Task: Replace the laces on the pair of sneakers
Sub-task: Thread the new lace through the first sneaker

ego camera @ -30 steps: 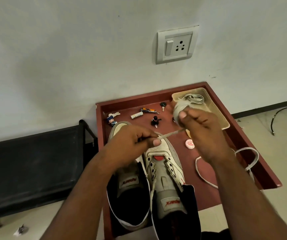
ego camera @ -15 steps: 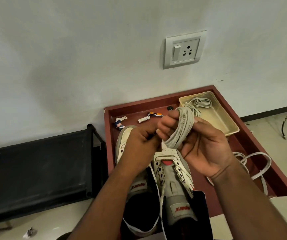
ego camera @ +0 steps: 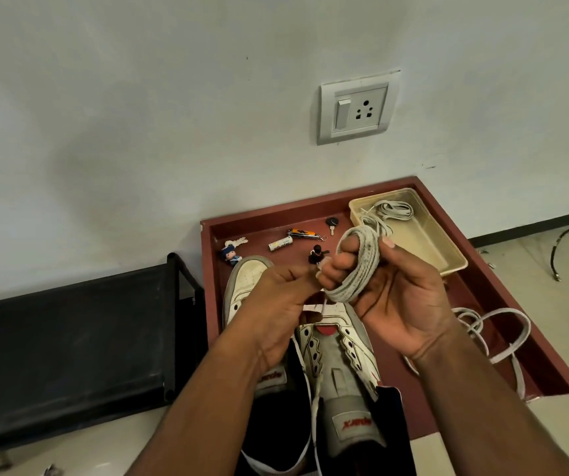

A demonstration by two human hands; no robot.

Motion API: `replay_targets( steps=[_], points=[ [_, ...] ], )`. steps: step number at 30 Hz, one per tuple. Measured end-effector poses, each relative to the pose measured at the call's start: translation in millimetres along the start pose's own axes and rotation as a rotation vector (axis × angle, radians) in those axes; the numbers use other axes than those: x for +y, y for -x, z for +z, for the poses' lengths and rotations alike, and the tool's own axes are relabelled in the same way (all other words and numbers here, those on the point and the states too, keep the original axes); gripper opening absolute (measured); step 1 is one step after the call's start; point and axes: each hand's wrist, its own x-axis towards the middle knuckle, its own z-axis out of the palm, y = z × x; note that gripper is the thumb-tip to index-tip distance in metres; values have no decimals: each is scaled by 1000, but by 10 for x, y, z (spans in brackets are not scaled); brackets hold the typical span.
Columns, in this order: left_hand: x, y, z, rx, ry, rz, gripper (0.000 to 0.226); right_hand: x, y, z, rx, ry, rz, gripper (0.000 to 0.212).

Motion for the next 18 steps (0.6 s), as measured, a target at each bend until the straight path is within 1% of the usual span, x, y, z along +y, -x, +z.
replay_targets(
  steps=[2,5,8,10,12,13,15,17,18],
  points=[
    [-15,-22,8,18,-51,47,26,-5,11,-18,0,13,16,35],
    [-1,-28,46,51,-88,155,12,-41,16,-62,19,-44,39,29],
    [-3,-24,104,81,-146,200,15,-124,15,-147,39,-9,15,28],
    [48,-9,149,86,-121,188,14,-210,40,-196,44,51,-13,34],
    [91,-19,183,81,-117,180,14,-276,66,-226,66,109,-51,44],
    [101,-27,212,62,-140,174,15,-302,86,-218,65,125,-78,42],
    [98,-56,319,-9,-160,145,22,-333,131,-157,87,97,-115,30],
    [66,-132,483,-32,-151,96,26,-367,146,-109,159,27,-130,40],
    [55,-181,580,-27,-137,69,26,-398,150,-106,199,-3,-138,42]
  ],
)
